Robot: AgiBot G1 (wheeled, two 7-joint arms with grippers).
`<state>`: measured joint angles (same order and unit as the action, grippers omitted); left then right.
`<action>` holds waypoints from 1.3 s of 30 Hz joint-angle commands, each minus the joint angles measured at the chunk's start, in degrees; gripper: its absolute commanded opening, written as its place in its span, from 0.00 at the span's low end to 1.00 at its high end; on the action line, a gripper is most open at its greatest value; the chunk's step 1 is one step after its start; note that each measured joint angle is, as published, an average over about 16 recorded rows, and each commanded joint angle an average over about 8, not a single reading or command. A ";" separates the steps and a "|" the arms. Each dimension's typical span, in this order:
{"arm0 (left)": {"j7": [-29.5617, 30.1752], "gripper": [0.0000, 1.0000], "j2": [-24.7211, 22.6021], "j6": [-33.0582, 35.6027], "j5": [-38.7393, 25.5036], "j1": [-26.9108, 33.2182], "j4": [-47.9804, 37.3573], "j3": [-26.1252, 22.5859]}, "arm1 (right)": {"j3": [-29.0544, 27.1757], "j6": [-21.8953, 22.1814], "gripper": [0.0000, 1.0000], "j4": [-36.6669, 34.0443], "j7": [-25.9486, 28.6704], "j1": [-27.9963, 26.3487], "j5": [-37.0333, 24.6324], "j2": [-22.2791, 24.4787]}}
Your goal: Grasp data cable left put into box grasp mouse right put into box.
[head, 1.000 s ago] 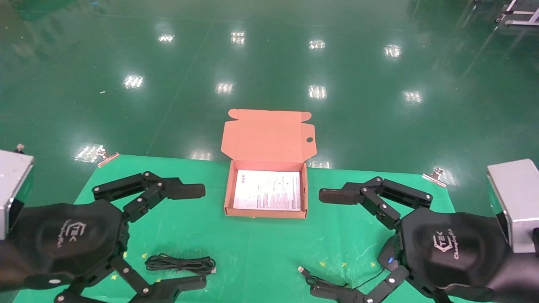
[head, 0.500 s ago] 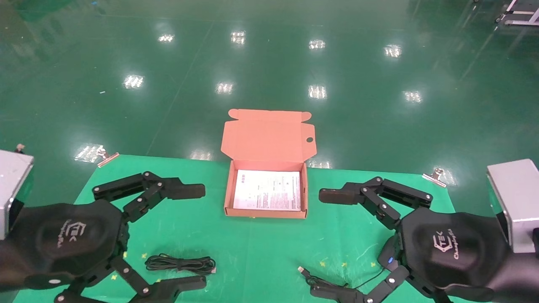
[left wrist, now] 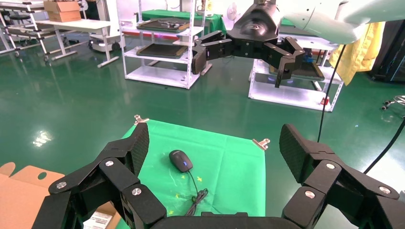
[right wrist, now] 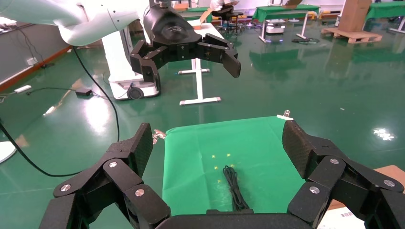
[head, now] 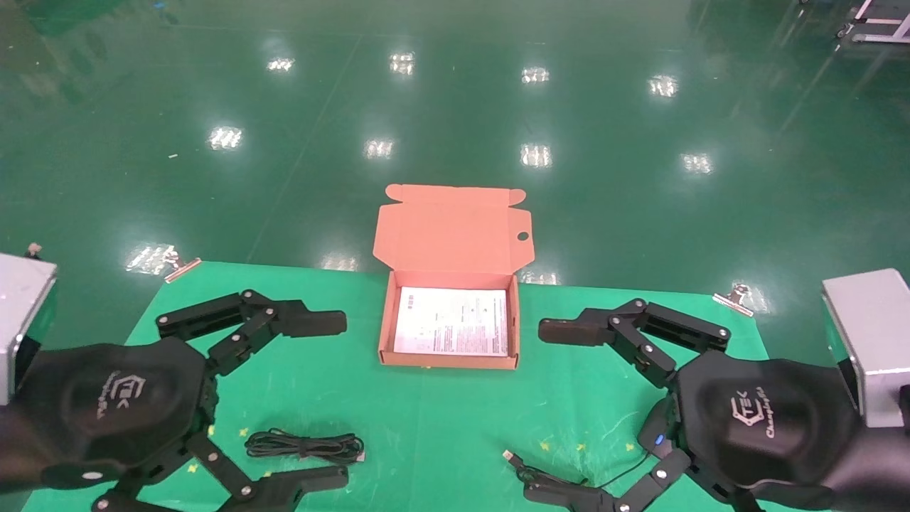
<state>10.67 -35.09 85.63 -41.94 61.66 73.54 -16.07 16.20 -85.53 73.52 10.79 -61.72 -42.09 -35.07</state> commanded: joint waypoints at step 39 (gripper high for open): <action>11.85 1.00 -9.32 4.25 -48.67 29.96 2.95 -31.93 | 32.66 -3.75 1.00 4.24 -26.74 -30.40 -38.28 -6.00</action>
<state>22.77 -44.27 89.57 -89.85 90.68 76.39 -47.25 48.41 -89.14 77.81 -15.47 -91.80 -80.89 -40.86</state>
